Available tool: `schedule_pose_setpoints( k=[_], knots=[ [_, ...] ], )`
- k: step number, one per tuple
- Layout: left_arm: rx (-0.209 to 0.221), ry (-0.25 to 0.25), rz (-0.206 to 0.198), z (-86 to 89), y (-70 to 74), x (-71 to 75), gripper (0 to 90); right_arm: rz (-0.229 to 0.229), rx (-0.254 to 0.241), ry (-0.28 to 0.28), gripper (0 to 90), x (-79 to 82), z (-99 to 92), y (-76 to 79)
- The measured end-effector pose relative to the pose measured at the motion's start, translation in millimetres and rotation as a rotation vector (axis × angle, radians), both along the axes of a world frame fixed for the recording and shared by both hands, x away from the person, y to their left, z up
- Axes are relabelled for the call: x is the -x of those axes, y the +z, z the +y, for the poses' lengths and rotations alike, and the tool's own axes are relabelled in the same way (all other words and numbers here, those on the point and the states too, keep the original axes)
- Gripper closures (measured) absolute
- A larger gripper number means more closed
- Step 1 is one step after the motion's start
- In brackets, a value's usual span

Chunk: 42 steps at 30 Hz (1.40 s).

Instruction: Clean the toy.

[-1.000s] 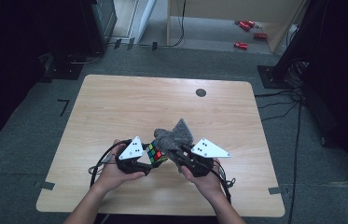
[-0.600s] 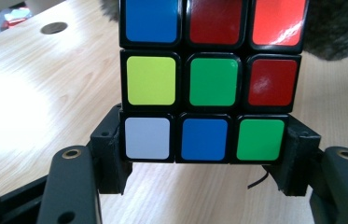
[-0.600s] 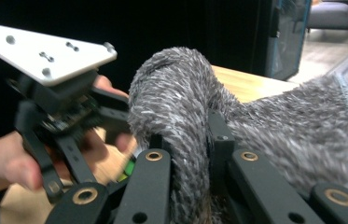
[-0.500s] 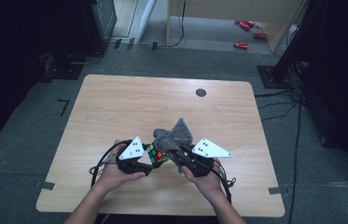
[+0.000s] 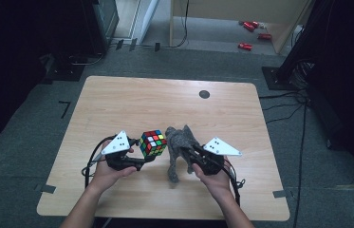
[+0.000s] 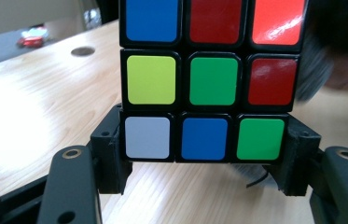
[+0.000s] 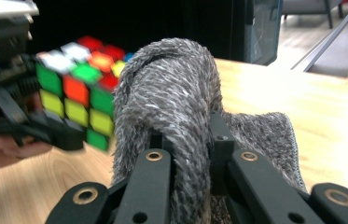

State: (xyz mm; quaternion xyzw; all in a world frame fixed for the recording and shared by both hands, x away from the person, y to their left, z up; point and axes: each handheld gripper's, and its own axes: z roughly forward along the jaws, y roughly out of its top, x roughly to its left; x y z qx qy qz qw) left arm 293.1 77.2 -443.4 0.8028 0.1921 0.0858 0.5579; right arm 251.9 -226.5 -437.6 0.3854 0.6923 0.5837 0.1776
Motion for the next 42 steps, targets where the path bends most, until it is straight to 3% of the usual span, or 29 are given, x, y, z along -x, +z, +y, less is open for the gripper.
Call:
schedule_pose_setpoints(
  k=[2,5,7,10,13,15,20,25,28,34,39,42],
  knots=[
    [0.017,-0.028,0.003,-0.5,0.9,1.5,35.5,0.001,0.011,0.026,82.9,-0.3,4.2,-3.8],
    [0.027,-0.055,0.001,-3.4,2.0,3.8,35.5,-0.044,0.045,0.061,82.9,3.0,14.5,-5.6],
    [0.05,-0.068,0.009,-3.6,3.5,4.4,35.4,-0.048,0.07,0.073,82.9,3.4,18.8,-9.3],
    [0.063,-0.053,0.01,-2.1,5.3,3.5,35.5,-0.014,0.119,0.13,82.9,3.5,26.1,-19.3],
    [0.049,-0.04,0.033,0.8,2.3,-0.1,35.5,-0.019,0.14,0.17,82.8,6.7,31.8,-20.5],
    [0.044,-0.058,0.051,0.8,0.4,-1.1,35.5,-0.031,0.125,0.164,82.8,7.4,30.8,-14.7],
    [0.028,-0.084,0.043,-7.0,0.8,2.6,35.5,-0.049,0.047,0.116,82.8,5.1,18.5,-5.3],
    [0.048,-0.071,0.048,-5.0,2.4,1.6,35.5,-0.021,0.074,0.158,82.6,6.4,24.8,-13.6],
    [0.06,-0.073,0.062,-2.1,1.6,-0.1,35.4,-0.027,0.105,0.182,82.5,8.4,29.9,-14.7],
    [0.03,-0.104,0.037,-5.9,-1.3,3.2,35.5,-0.033,0.005,0.157,82.4,4.6,14.0,-4.2],
    [0.073,-0.1,0.044,-2.1,2.5,2.4,35.4,-0.011,0.041,0.199,82.3,5.4,22.1,-12.7],
    [0.07,-0.094,0.05,0.5,1.6,0.9,35.4,-0.005,0.072,0.231,82.1,6.8,27.2,-16.6]
  ],
)
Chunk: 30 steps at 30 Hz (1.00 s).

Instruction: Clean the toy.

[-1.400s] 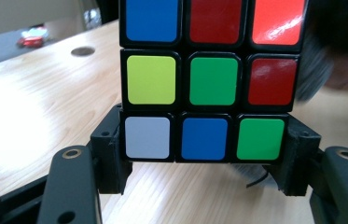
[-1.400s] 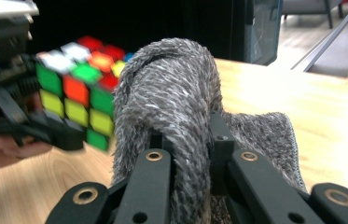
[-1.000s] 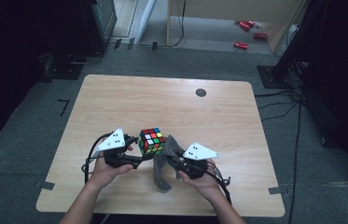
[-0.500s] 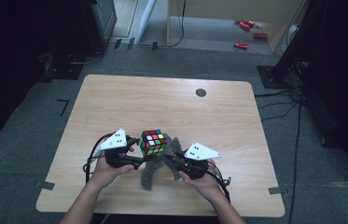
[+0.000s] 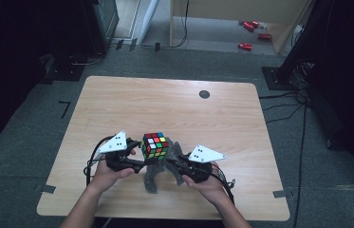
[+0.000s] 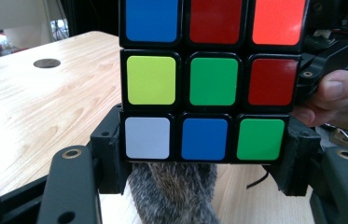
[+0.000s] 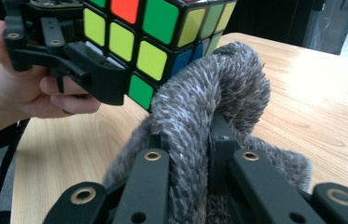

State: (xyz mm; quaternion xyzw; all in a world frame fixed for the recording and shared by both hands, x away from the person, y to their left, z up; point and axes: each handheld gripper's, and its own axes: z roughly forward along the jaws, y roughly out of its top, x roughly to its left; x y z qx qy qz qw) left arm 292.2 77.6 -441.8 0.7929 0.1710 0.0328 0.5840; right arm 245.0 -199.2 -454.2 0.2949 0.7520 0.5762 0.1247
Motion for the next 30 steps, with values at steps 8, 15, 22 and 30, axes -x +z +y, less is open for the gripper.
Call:
schedule_pose_setpoints(
  k=[8,15,22,30],
  knots=[
    [-0.026,-0.025,0.001,-7.6,-2.6,2.4,35.4,-0.016,-0.065,-0.054,82.0,-3.3,-11.8,8.1],
    [0.004,0.003,0.014,0.6,-0.6,-1.0,35.4,0.003,-0.003,0.034,81.9,0.4,-0.5,-0.5],
    [-0.015,-0.023,0.015,-5.1,-3.4,0.9,35.4,-0.038,-0.078,-0.023,81.9,-1.0,-13.1,12.7],
    [0.014,-0.001,0.023,1.3,-1.5,-1.7,35.4,0.001,-0.007,0.065,81.4,-0.4,-3.8,1.9]
  ],
)
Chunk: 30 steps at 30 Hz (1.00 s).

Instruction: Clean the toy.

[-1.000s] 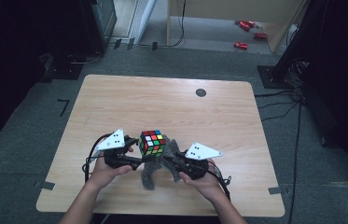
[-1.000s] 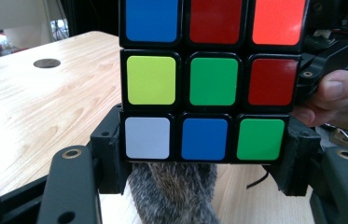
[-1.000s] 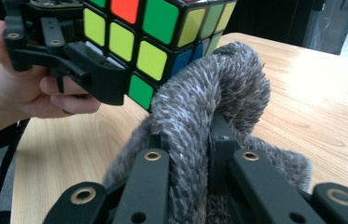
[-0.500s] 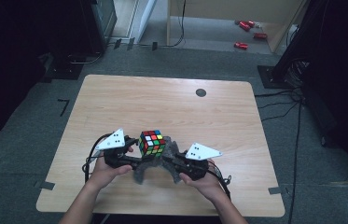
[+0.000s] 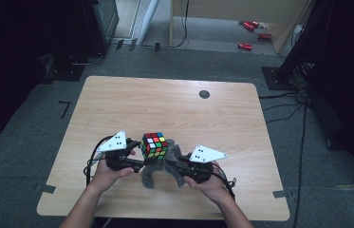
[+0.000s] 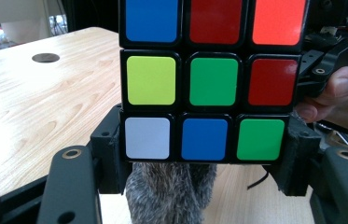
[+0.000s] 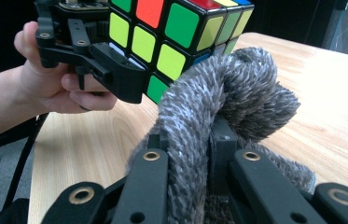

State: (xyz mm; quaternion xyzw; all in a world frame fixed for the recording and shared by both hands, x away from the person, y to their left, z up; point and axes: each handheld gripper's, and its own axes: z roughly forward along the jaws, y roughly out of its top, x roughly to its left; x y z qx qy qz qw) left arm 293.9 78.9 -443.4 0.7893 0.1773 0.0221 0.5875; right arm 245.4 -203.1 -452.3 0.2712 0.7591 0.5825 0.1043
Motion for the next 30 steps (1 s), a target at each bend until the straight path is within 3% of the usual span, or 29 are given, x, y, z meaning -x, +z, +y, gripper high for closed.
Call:
schedule_pose_setpoints(
  k=[6,10,13,15,19,25,27,30],
  knots=[
    [-0.034,-0.01,-0.011,-6.2,-2.3,2.7,35.4,-0.018,-0.071,-0.065,81.3,-2.8,-9.0,8.5],
    [-0.022,0.001,-0.006,-2.8,-1.3,1.0,35.4,-0.005,-0.053,-0.043,81.2,-2.4,-6.0,3.3],
    [-0.015,0.027,-0.006,1.5,0.2,-0.7,35.4,-0.004,0.015,0.018,80.8,-0.1,0.3,-0.3],
    [-0.025,0.042,-0.004,3.0,0.1,-1.9,35.4,-0.014,0.046,0.01,80.7,0.0,1.5,-1.9],
    [-0.051,0.055,0.003,1.9,-1.8,-2.8,35.4,-0.001,0.042,-0.096,80.7,-9.0,-9.9,-4.0],
    [-0.051,0.061,0.057,0.4,-3.8,-6.6,35.4,-0.008,0.079,-0.204,78.0,-16.3,-17.2,-10.8],
    [-0.049,0.062,0.074,1.1,-3.8,-7.8,35.4,-0.019,0.106,-0.234,71.9,-18.4,-18.0,-13.5],
    [-0.049,0.066,0.084,2.0,-3.7,-9.1,35.4,-0.031,0.101,-0.245,55.3,-19.6,-21.5,-13.9]
  ],
)
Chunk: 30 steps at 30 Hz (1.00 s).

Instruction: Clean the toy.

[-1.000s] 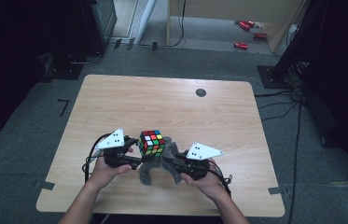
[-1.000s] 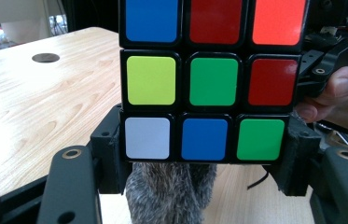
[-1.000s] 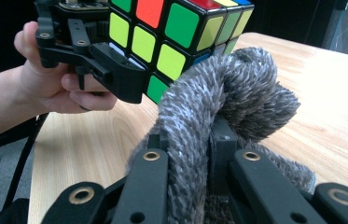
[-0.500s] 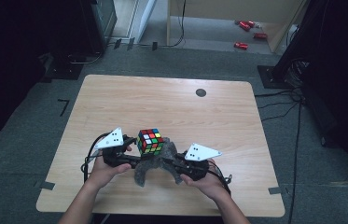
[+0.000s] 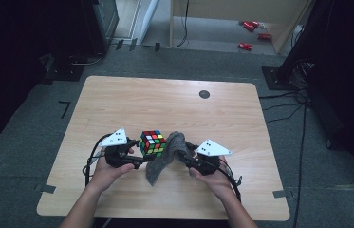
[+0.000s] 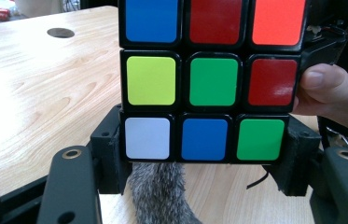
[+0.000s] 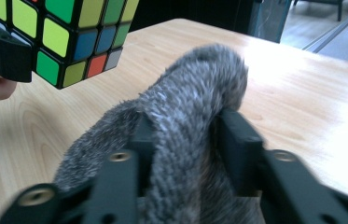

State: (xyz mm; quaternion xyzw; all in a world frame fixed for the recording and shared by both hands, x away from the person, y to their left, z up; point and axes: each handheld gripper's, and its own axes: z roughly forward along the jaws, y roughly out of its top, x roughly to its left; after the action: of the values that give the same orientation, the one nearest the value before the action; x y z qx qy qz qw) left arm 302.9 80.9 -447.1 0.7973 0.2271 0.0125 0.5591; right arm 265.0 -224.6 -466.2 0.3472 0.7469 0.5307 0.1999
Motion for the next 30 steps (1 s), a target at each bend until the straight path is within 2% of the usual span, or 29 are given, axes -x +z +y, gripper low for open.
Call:
schedule_pose_setpoints(
  k=[6,9,11,13,15,17,18,20,21,22,23,26,28,30],
  knots=[
    [-0.012,0.008,0.005,1.7,0.3,-1.1,35.4,-0.082,-0.01,0.002,39.6,4.0,-4.4,5.2],
    [-0.018,0.017,0.002,3.7,1.1,-1.9,35.4,-0.117,0.003,-0.002,36.7,6.1,-6.4,8.5],
    [-0.018,0.026,0.005,6.2,1.4,-3.3,35.4,-0.128,0.002,0.001,34.4,6.5,-8.6,11.6],
    [-0.017,0.04,0.008,8.8,1.6,-4.4,35.4,-0.135,0.003,-0.019,33.9,6.0,-11.1,13.9],
    [-0.019,0.046,0.009,10.4,1.6,-5.1,35.4,-0.126,0.019,-0.06,33.5,3.0,-13.3,13.5],
    [-0.023,0.049,0.007,10.3,1.7,-5.0,35.4,-0.096,0.067,-0.126,33.8,-2.2,-13.9,8.9],
    [-0.024,0.049,0.007,9.6,1.6,-4.7,35.5,-0.069,0.101,-0.168,37.2,-5.8,-14.1,5.0],
    [-0.03,0.048,0.007,7.7,1.1,-4.2,35.4,-0.011,0.139,-0.245,51.9,-11.7,-16.8,-5.4],
    [-0.036,0.045,0.005,7.0,0.8,-4.2,35.4,0.021,0.121,-0.248,62.0,-13.5,-19.8,-10.2],
    [-0.039,0.043,0.005,6.2,0.5,-3.9,35.4,0.054,0.087,-0.223,67.3,-15.0,-23.0,-14.1],
    [-0.042,0.043,0.005,5.7,0.3,-3.9,35.4,0.073,0.073,-0.201,72.9,-15.8,-25.0,-16.9],
    [-0.044,0.042,0.005,4.8,-0.1,-4.1,35.4,0.047,0.14,-0.213,79.0,-15.1,-24.7,-24.6],
    [-0.044,0.042,0.005,4.6,0.1,-3.9,35.4,0.069,0.155,-0.198,79.3,-16.3,-23.2,-30.6],
    [-0.042,0.04,0.006,4.5,0.1,-3.6,35.4,0.098,0.199,-0.161,75.1,-16.9,-19.3,-36.5]
  ],
)
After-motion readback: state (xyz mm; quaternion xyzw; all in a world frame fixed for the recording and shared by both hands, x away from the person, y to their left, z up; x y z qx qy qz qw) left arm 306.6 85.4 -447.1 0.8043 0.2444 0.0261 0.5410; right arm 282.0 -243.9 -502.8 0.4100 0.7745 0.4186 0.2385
